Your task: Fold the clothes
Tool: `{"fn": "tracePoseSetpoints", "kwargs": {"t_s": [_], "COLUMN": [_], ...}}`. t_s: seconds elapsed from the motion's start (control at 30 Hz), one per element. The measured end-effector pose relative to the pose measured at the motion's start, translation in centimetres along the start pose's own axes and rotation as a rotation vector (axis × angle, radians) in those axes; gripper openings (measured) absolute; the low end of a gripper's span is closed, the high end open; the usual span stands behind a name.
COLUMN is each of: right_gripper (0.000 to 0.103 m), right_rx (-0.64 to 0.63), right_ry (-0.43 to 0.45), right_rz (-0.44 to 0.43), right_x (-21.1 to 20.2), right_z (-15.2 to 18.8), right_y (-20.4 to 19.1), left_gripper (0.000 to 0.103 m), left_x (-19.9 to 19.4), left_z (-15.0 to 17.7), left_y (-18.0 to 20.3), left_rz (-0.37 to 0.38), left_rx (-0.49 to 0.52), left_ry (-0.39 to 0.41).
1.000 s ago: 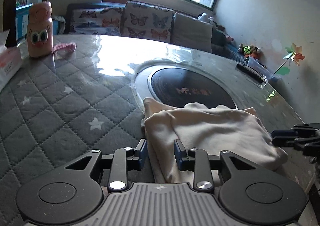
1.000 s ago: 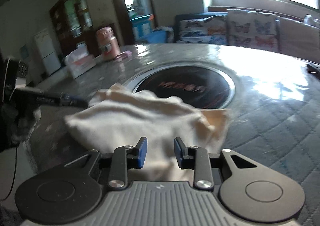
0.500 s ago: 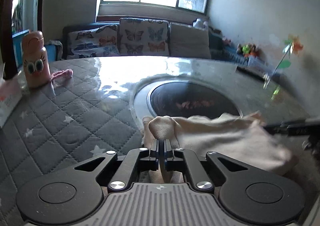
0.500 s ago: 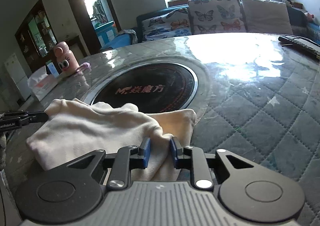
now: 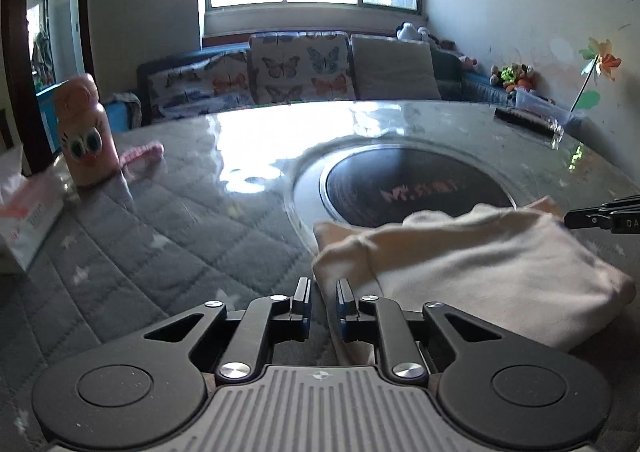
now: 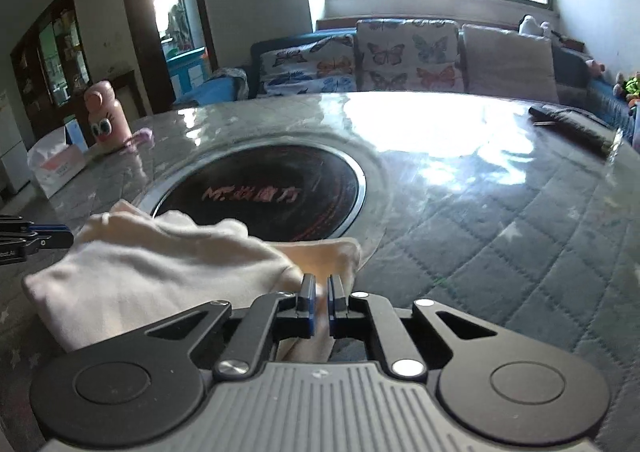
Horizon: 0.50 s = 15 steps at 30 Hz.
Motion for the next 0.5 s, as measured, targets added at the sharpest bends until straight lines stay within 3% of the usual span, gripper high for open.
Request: {"fn": "tracePoseSetpoints", "kwargs": {"t_s": [0.27, 0.5], "right_gripper": [0.007, 0.007], "right_rx": [-0.039, -0.047], "right_ry": [0.014, -0.016], "right_rz": [-0.062, -0.027], "right_x": [0.6, 2.2], "right_z": [-0.9, -0.7], "right_y": [-2.3, -2.0], "left_gripper": [0.016, 0.016], "left_x": [-0.1, 3.5], "left_z": [-1.5, -1.4], "left_y": [2.5, 1.9], "left_rz": [0.076, 0.039], "left_rx": [0.038, 0.021], "left_ry": [0.015, -0.049]}}
Point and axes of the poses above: each gripper's, at about its wrist camera, not at the fingertips, and x roughly the way its jaws point, y to its right, z to its underside, the point moved 9 cm from there along x, roughly the way its jaws point, and after that the axes turned 13 degrees about -y, right-handed, at the moved point
